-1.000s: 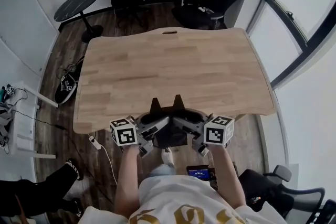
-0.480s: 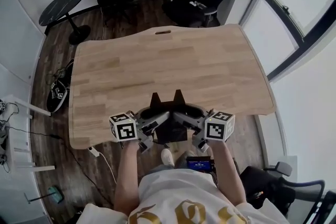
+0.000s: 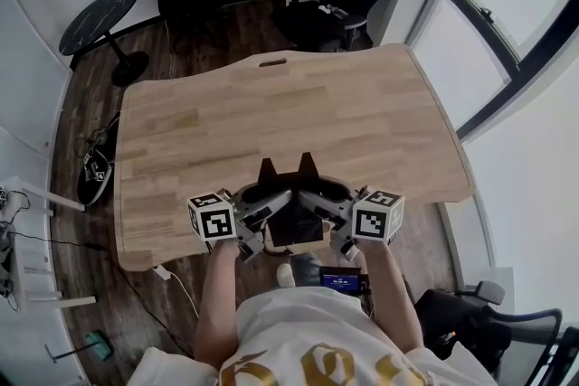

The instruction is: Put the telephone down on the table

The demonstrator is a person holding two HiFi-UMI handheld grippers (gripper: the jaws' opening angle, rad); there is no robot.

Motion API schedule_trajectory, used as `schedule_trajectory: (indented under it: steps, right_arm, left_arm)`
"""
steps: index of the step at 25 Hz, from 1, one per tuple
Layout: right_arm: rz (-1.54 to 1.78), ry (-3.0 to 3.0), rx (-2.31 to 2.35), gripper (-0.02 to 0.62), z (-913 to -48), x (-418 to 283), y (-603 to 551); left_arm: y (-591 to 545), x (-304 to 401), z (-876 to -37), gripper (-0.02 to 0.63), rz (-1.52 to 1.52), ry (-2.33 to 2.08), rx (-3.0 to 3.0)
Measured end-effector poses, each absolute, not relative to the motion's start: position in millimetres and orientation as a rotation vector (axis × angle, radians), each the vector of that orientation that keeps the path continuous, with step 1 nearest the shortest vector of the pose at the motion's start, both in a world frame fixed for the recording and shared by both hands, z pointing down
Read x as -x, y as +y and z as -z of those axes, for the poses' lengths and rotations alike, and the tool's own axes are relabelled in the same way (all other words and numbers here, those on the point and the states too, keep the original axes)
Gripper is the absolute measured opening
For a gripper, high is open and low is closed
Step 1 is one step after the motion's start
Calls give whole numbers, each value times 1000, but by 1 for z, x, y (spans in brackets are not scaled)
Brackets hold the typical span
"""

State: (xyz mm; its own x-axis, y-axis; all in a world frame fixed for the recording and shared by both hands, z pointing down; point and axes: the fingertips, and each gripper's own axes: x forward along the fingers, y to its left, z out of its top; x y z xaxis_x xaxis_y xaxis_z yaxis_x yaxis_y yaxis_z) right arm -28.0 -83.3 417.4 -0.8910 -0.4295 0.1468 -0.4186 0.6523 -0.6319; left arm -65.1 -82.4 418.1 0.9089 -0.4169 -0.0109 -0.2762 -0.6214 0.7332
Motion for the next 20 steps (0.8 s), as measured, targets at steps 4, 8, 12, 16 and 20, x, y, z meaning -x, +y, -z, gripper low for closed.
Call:
schedule_trajectory:
  steps: [4,8,12,16,20]
  right_arm:
    - [1086,2829,718,204,-421,23,-94]
    - [1087,2824,713,204,-425,24,-105]
    - [1129,2816,713,204,-438,23,-114]
    - [1174,2805,710,204,-454,20,-127]
    - [1223,2797,703,204,-469,19,-141]
  left_arm:
    - [-93,60,-420,210,220,-498,-2278]
    - [-104,62,-425,210,209,-503,-2282]
    - [-113,60,-438,210,198,-501,-2256]
    - [-125,57,-454,210,182,-495,-2228]
    - [-140,56,-468,212,169,-500,-2204]
